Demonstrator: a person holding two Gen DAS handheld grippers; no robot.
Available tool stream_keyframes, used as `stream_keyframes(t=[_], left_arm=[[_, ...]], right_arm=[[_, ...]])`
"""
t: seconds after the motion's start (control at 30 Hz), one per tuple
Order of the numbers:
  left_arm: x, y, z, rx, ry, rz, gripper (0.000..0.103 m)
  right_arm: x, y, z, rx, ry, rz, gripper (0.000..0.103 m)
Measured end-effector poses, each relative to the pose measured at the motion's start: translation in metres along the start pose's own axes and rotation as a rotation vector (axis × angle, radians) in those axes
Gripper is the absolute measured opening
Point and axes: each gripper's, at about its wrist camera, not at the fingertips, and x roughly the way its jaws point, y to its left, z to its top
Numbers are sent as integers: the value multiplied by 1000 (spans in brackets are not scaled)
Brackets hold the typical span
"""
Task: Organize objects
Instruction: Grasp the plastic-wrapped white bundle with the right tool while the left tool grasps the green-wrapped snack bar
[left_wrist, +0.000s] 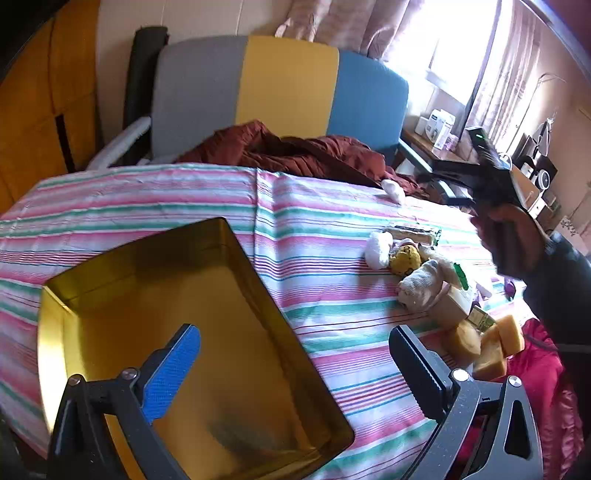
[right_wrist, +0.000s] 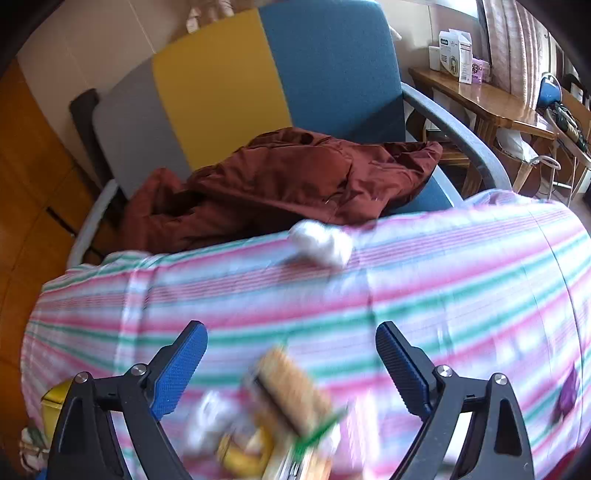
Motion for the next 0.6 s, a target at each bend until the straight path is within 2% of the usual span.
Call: stream_keyframes(t=[0.17,0.37,0.47,0.53,0.6], left_arm=[[18,0,9,-24,27,-38,103],[37,5,19,-57,56,-58,103],[47,5,22,-66,68,-59,103],[52,4,24,-70,75,-64,103],[56,3,26,-73,79,-70,102]], right_arm=[[58,1,36,-90,55,-85,88],[118,7,61,-194,117,-178,81],[143,3,63,-213,187,-206,65],[140,-2,64,-187,177,-151,50],[133,-2,61,-200,171,-138,47]])
